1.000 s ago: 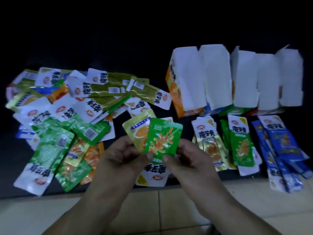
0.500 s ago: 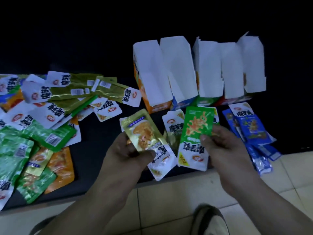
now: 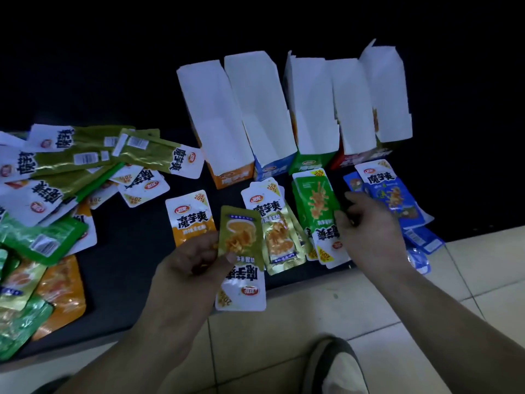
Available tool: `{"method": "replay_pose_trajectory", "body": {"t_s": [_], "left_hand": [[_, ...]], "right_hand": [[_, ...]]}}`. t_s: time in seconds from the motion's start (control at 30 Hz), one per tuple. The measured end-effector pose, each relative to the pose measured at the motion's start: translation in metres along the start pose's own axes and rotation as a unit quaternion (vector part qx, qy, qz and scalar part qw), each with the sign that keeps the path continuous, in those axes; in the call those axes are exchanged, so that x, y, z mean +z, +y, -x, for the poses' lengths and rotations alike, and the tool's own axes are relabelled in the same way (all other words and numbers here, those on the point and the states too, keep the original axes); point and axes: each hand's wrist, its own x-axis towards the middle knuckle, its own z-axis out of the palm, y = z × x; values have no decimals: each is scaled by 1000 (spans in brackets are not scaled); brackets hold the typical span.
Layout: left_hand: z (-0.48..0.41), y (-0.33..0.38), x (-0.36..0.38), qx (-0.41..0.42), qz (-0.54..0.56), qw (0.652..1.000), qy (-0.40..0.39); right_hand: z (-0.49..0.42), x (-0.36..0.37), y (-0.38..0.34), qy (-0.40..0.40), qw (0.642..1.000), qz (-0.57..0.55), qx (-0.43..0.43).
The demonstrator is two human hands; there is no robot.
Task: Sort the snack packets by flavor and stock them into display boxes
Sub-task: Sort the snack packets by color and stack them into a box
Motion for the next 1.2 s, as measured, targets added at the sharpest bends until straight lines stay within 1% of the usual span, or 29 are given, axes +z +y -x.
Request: {"method": "replay_pose_trajectory", "body": {"t_s": [0.07,0.13,0.17,0.2,0.23,0.3,0.33,0.4,0.47,0.6,0.63,0.73,0.8,0.83,0.9,0.97,1.03,1.1,1.2], "left_hand": [[-2,-2,0,-5,15,1000,-8],[-2,0,-1,-9,38,999,-16],[-2,1,-1,-9,46,999,-23],[-1,3,0,-7,56,998,-34],[0,4,1,-8,69,997,-44],[2,6,3,-11,97,994,-56],[2,6,2,-13,107,993,-57],[3,5,0,-14,107,993,-50],[4,2,-5,-8,81,996,-46],[13,-1,-17,-24,42,997,-53],[14,0,-22,-25,40,998,-43],[7,4,-44,-4,25,999,23],[-3,4,-58,16,-16,999,38],[-9,0,-65,29,-59,997,38],[-15,-9,-78,61,-169,983,47],[-17,-18,-91,99,-243,963,65],[-13,-25,-102,116,-257,957,66],[-8,-31,-113,126,-262,955,58],[-1,-36,-132,181,-322,928,42]], "right_hand": [[7,-4,-8,28,999,18,-13],[24,-10,-26,62,994,-16,-84],[35,-12,-39,54,990,-58,-120],[46,-13,-53,14,985,-108,-132],[57,-13,-67,-53,978,-163,-118],[73,-7,-89,-197,944,-262,-46],[78,-3,-94,-232,928,-290,-9],[79,2,-97,-235,912,-334,34],[77,6,-95,-221,907,-355,48],[80,18,-104,-203,912,-356,30],[81,23,-108,-201,914,-352,30],[81,41,-120,-221,922,-316,23],[81,50,-126,-219,932,-289,7],[81,52,-128,-214,935,-282,3],[79,59,-125,-199,938,-282,15],[80,62,-122,-194,941,-277,26],[83,65,-121,-205,944,-257,10],[87,64,-124,-207,952,-226,-32],[94,65,-139,-179,956,-212,-92]]}}
